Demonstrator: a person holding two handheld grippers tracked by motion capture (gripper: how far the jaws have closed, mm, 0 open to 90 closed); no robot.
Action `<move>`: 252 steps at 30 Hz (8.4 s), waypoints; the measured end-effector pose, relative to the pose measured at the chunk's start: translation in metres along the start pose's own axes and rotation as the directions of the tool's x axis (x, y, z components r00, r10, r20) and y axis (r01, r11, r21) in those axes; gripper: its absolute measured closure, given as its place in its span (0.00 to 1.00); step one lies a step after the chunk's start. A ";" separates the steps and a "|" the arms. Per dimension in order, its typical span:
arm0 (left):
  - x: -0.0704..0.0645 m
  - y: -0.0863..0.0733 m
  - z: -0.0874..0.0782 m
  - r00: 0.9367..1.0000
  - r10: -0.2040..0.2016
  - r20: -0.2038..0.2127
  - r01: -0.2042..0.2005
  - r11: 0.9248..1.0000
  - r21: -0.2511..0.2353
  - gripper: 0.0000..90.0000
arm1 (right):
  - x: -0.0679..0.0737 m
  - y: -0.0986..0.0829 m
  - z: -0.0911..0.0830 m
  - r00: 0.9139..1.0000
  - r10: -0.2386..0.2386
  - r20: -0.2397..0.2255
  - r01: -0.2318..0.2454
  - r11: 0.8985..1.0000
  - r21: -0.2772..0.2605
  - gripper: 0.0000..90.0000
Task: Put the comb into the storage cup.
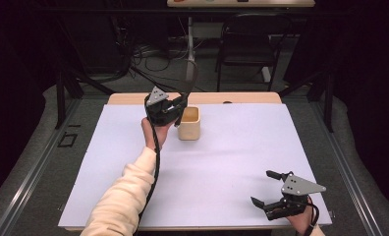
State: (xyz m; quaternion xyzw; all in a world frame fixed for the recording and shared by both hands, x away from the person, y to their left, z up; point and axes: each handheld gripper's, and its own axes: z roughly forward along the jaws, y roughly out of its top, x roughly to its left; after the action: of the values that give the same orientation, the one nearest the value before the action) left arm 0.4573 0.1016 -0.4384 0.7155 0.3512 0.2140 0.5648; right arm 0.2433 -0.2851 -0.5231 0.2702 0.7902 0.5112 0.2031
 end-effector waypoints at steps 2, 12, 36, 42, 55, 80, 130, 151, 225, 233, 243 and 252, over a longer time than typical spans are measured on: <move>-0.001 0.001 0.002 1.000 0.001 0.005 -0.001 1.000 -0.005 0.80 | 0.000 0.000 0.000 1.000 -0.001 0.000 0.001 1.000 -0.002 0.01; 0.000 0.007 0.006 1.000 -0.008 0.011 0.008 1.000 -0.027 0.80 | 0.000 0.000 0.000 1.000 -0.002 0.001 0.002 1.000 -0.003 0.01; 0.007 0.007 0.019 1.000 0.002 0.004 -0.001 0.997 -0.076 0.80 | -0.001 0.000 0.000 1.000 -0.004 0.000 0.004 1.000 -0.003 0.01; 0.008 0.006 0.024 1.000 0.011 -0.001 -0.011 0.998 -0.066 0.80 | 0.000 0.000 0.000 1.000 -0.002 -0.001 0.002 1.000 -0.004 0.01; 0.008 0.001 0.033 1.000 0.018 0.002 -0.018 0.998 -0.052 0.80 | -0.001 0.000 0.000 1.000 0.000 -0.003 0.000 1.000 -0.004 0.01; 0.012 -0.007 0.044 1.000 0.016 0.004 -0.016 1.000 0.006 0.80 | 0.000 0.000 -0.001 1.000 0.000 -0.003 0.000 1.000 -0.004 0.01; 0.018 -0.030 0.054 0.999 0.043 0.027 -0.047 0.984 0.171 0.80 | 0.000 0.000 -0.001 1.000 0.001 -0.002 -0.001 1.000 -0.002 0.01; 0.010 -0.022 0.043 0.999 0.020 0.034 -0.027 0.972 0.234 0.40 | 0.000 0.000 0.000 1.000 -0.002 -0.002 0.002 1.000 0.000 0.01; -0.039 -0.070 -0.093 0.984 0.181 -0.003 -0.170 0.929 0.329 0.00 | 0.001 0.000 0.000 1.000 0.005 -0.016 -0.005 1.000 0.013 0.01; -0.043 -0.079 -0.106 0.983 0.183 -0.013 -0.170 0.933 0.316 0.00 | 0.001 0.000 0.000 1.000 0.004 -0.014 -0.004 1.000 0.013 0.01; -0.047 -0.088 -0.119 0.984 0.177 -0.031 -0.159 0.937 0.310 0.00 | 0.001 0.000 0.000 1.000 0.004 -0.013 -0.004 1.000 0.015 0.01; -0.053 -0.098 -0.129 0.984 0.175 -0.027 -0.158 0.937 0.313 0.00 | 0.001 0.000 0.000 1.000 0.006 -0.012 -0.006 1.000 0.017 0.01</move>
State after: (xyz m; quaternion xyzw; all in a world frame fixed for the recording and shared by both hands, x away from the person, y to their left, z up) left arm 0.3057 0.1582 -0.4931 0.8162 0.3339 0.2225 0.4157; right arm 0.2425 -0.2840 -0.5231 0.2713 0.7950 0.5066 0.1944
